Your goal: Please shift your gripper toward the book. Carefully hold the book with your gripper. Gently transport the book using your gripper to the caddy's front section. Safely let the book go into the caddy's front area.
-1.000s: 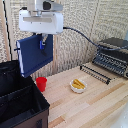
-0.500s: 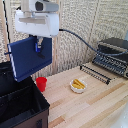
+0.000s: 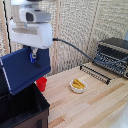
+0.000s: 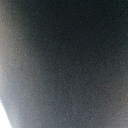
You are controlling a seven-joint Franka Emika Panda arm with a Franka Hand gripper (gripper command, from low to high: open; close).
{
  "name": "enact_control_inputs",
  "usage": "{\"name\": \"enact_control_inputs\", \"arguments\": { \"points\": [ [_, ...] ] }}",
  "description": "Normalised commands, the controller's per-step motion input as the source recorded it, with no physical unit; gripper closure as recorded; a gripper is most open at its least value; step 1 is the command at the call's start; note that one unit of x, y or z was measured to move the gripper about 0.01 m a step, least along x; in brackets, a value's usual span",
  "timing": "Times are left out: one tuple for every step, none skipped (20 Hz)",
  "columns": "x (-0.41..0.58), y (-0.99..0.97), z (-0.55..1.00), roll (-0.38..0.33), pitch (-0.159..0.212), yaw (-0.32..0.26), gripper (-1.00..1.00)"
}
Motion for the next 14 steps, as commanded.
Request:
{"name": "enact_control_inputs", "arguments": {
  "points": [
    [0.0, 0.79, 0.04, 0.0, 0.074, -0.087, 1.0],
    [0.0, 0.79, 0.04, 0.0, 0.066, -0.092, 1.0],
    [0.0, 0.79, 0.04, 0.0, 0.062, -0.094, 1.0],
    [0.0, 0.79, 0.04, 0.0, 0.062, -0.094, 1.0],
    [0.0, 0.81, 0.01, 0.0, 0.07, -0.09, 1.0],
    [0.0, 0.84, 0.0, -0.005, 0.075, -0.081, 1.0],
    [0.0, 0.86, 0.0, -0.011, 0.06, -0.084, 1.0],
    [0.029, 0.88, -0.01, -0.036, 0.039, -0.089, 1.0],
    [0.137, 0.78, -0.04, -0.039, 0.039, -0.097, 1.0],
    [0.22, 0.61, -0.1, -0.028, 0.003, -0.111, 1.0],
    [0.257, 0.4, -0.13, -0.006, 0.0, -0.12, 1.0],
    [0.277, 0.26, -0.17, 0.0, 0.0, -0.124, 1.0],
    [0.28, 0.12, -0.19, 0.0, -0.002, -0.133, 1.0],
    [0.277, 0.08, -0.19, 0.002, -0.007, -0.144, 1.0]
  ]
}}
